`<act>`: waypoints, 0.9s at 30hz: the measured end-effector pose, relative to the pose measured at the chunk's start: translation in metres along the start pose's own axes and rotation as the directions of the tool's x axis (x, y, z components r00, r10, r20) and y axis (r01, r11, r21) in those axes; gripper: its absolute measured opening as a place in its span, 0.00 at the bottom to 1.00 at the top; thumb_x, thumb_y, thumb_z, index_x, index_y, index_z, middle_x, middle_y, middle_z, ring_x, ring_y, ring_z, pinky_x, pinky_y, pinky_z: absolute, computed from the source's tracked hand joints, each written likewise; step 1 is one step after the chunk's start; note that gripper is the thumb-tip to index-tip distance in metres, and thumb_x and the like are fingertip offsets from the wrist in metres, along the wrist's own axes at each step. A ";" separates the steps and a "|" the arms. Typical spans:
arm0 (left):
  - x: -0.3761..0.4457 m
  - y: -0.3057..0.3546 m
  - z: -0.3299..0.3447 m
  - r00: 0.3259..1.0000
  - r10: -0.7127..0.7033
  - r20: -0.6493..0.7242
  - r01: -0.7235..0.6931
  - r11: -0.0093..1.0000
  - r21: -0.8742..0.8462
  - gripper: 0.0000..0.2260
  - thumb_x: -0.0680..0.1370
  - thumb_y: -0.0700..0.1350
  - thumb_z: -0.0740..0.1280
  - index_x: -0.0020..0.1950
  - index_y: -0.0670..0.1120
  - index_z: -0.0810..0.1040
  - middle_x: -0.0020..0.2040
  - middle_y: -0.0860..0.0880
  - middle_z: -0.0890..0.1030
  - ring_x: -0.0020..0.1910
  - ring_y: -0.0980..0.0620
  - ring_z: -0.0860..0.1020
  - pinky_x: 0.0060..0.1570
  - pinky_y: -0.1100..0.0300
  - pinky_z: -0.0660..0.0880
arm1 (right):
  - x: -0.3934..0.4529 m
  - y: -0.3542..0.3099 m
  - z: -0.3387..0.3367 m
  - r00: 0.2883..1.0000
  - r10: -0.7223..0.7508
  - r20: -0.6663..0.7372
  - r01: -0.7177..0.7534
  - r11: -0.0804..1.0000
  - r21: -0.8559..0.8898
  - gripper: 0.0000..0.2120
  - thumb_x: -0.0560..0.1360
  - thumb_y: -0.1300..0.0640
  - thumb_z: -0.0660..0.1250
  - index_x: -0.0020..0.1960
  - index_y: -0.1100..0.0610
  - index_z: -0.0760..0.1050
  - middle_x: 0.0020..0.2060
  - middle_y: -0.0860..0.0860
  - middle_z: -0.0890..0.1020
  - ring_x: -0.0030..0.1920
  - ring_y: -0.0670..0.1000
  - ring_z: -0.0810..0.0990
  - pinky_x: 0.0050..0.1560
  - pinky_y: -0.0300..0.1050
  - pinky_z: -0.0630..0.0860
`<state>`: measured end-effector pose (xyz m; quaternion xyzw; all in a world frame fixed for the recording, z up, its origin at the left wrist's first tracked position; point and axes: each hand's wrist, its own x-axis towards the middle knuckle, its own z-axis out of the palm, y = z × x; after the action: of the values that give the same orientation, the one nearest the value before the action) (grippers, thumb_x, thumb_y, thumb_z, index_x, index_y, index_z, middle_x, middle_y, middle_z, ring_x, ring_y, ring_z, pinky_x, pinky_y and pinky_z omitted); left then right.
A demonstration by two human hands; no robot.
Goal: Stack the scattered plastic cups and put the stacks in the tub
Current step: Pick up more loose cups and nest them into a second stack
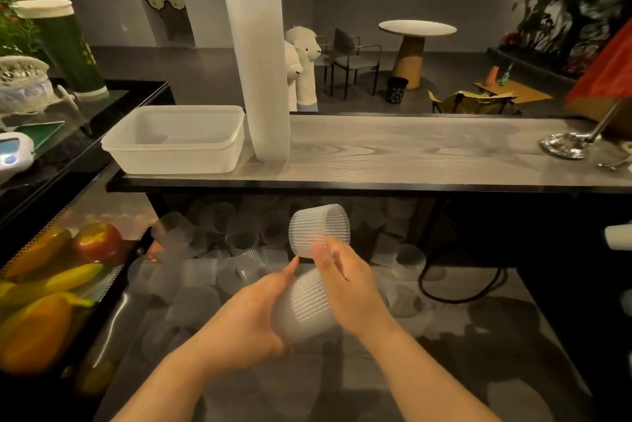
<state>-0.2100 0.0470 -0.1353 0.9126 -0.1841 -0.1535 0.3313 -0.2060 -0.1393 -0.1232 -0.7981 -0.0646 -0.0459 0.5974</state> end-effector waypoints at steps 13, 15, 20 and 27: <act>0.023 0.001 -0.005 0.998 -0.003 -0.066 -0.001 0.998 -0.056 0.53 0.62 0.47 0.79 0.79 0.65 0.53 0.59 0.72 0.69 0.60 0.61 0.74 0.54 0.64 0.77 | 0.013 0.019 -0.059 0.997 0.012 0.078 -0.011 1.000 -0.006 0.17 0.75 0.34 0.62 0.56 0.42 0.77 0.51 0.43 0.81 0.53 0.42 0.79 0.57 0.49 0.77; 0.025 -0.001 -0.005 0.998 -0.033 -0.054 0.029 0.996 -0.079 0.53 0.62 0.46 0.79 0.79 0.65 0.54 0.60 0.69 0.70 0.57 0.56 0.76 0.46 0.62 0.80 | 0.015 0.023 -0.056 0.996 0.070 0.057 -0.065 0.995 -0.081 0.23 0.73 0.29 0.58 0.64 0.35 0.70 0.59 0.40 0.74 0.61 0.40 0.74 0.65 0.50 0.73; 0.028 0.001 -0.010 0.993 -0.053 -0.109 0.047 0.997 -0.064 0.53 0.61 0.49 0.80 0.78 0.65 0.54 0.60 0.71 0.68 0.59 0.62 0.73 0.53 0.65 0.75 | 0.023 0.030 -0.045 0.991 0.099 0.090 -0.094 0.994 -0.059 0.33 0.71 0.24 0.52 0.73 0.33 0.61 0.69 0.37 0.67 0.69 0.39 0.67 0.71 0.53 0.70; 0.031 -0.011 -0.002 0.984 -0.121 -0.130 0.116 0.992 -0.045 0.54 0.61 0.49 0.79 0.80 0.62 0.52 0.65 0.61 0.70 0.61 0.60 0.72 0.56 0.65 0.70 | 0.014 0.040 -0.032 0.925 0.176 0.338 -0.185 0.983 -0.005 0.26 0.77 0.31 0.45 0.75 0.30 0.53 0.75 0.31 0.54 0.74 0.34 0.51 0.74 0.39 0.50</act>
<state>-0.1790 0.0420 -0.1460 0.9239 -0.1040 -0.1152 0.3498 -0.1858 -0.1803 -0.1504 -0.7886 -0.0926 0.1473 0.5898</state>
